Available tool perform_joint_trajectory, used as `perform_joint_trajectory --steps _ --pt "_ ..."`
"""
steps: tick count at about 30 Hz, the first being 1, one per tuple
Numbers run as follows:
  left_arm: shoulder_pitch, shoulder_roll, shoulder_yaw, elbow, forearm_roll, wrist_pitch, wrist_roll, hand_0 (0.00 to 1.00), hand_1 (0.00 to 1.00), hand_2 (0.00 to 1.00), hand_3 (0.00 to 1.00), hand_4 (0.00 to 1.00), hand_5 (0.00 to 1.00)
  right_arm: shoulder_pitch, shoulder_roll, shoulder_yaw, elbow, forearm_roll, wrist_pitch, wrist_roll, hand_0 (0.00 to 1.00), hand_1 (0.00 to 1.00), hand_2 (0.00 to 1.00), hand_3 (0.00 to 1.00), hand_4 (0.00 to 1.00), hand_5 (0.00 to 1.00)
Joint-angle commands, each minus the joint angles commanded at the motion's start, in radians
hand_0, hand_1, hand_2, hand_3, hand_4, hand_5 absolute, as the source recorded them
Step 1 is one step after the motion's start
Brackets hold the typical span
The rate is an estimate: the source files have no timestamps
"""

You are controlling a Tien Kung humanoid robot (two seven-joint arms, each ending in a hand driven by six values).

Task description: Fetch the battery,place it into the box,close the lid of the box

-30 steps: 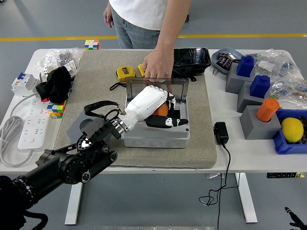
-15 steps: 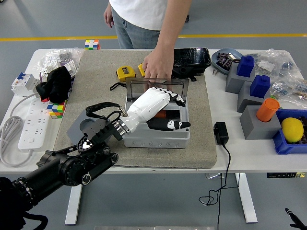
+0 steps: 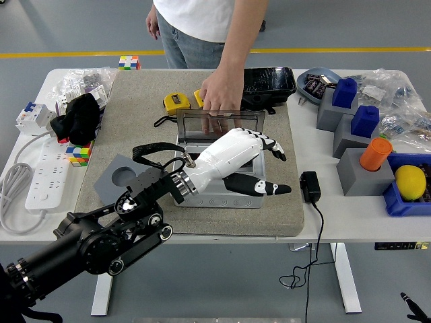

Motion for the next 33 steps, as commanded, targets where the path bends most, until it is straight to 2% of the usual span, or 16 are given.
perform_joint_trajectory --steps 4,5,7,10,11,14,16,17,20,21,26,29,33 --pt "0.014 0.035 0.009 -0.108 -0.090 -0.047 0.011 0.427 0.568 0.562 0.570 0.986 0.998 0.000 0.000 0.001 0.000 0.004 -0.001 0.000 0.774 0.720 0.742 0.723 0.926 0.814" --pt "0.017 0.042 0.010 -0.140 -0.132 -0.067 0.015 0.467 0.608 0.592 0.577 0.998 0.998 0.000 0.000 0.001 0.000 0.003 -0.001 0.000 0.774 0.719 0.741 0.722 0.926 0.815" --pt "0.019 0.047 0.001 -0.187 -0.196 -0.085 0.016 0.467 0.608 0.592 0.577 0.998 0.998 0.001 0.000 0.002 0.000 0.003 -0.001 0.000 0.774 0.719 0.741 0.722 0.926 0.815" --pt "0.018 0.046 -0.018 -0.234 -0.262 -0.085 0.004 0.467 0.608 0.592 0.577 0.998 0.998 0.000 0.002 0.000 0.000 0.005 -0.001 0.000 0.774 0.719 0.741 0.722 0.926 0.815" --pt "0.015 0.043 -0.026 -0.241 -0.265 -0.081 0.002 0.874 0.845 0.788 0.747 0.998 0.998 0.001 0.002 0.000 0.000 0.005 -0.001 0.000 0.774 0.720 0.740 0.722 0.926 0.816" --pt "0.005 0.033 -0.050 -0.235 -0.253 -0.071 0.007 0.874 0.845 0.788 0.747 0.998 0.998 0.001 0.002 -0.001 0.000 0.004 -0.001 0.000 0.774 0.720 0.740 0.722 0.926 0.816" --pt "-0.004 0.025 -0.075 -0.210 -0.239 -0.105 0.061 0.874 0.845 0.788 0.747 0.998 0.998 0.003 0.003 -0.004 0.000 0.005 -0.001 0.000 0.774 0.720 0.740 0.722 0.926 0.816" --pt "-0.009 0.021 -0.090 -0.195 -0.227 -0.132 0.099 0.998 0.998 0.998 0.998 0.998 0.998 0.003 0.002 -0.006 0.000 0.006 -0.001 0.000 0.774 0.719 0.741 0.723 0.926 0.815" --pt "-0.020 0.015 -0.120 -0.164 -0.190 -0.195 0.197 0.998 0.998 0.998 0.998 0.998 0.998 0.003 0.001 -0.007 0.000 0.003 -0.001 -0.002 0.774 0.719 0.741 0.723 0.926 0.815" --pt "-0.022 0.014 -0.129 -0.157 -0.173 -0.202 0.219 0.998 0.998 0.998 0.998 0.998 0.998 0.002 0.001 -0.007 0.000 0.002 -0.001 -0.002 0.774 0.719 0.741 0.723 0.926 0.815" --pt "-0.029 0.011 -0.169 -0.133 -0.059 -0.168 0.271 0.998 0.998 0.998 0.998 0.998 0.998 0.000 -0.002 -0.011 0.000 0.001 -0.001 -0.005 0.774 0.719 0.740 0.722 0.927 0.816" --pt "-0.029 0.011 -0.178 -0.129 -0.003 -0.165 0.307 0.998 0.998 0.998 0.998 0.998 0.998 -0.001 -0.003 -0.015 0.000 0.003 -0.001 -0.004 0.774 0.720 0.740 0.723 0.927 0.815" --pt "-0.029 0.011 -0.188 -0.129 0.087 -0.216 0.393 0.998 0.998 0.998 0.998 0.998 0.998 -0.001 -0.002 -0.015 0.000 0.001 -0.001 -0.005 0.774 0.720 0.740 0.723 0.927 0.815"
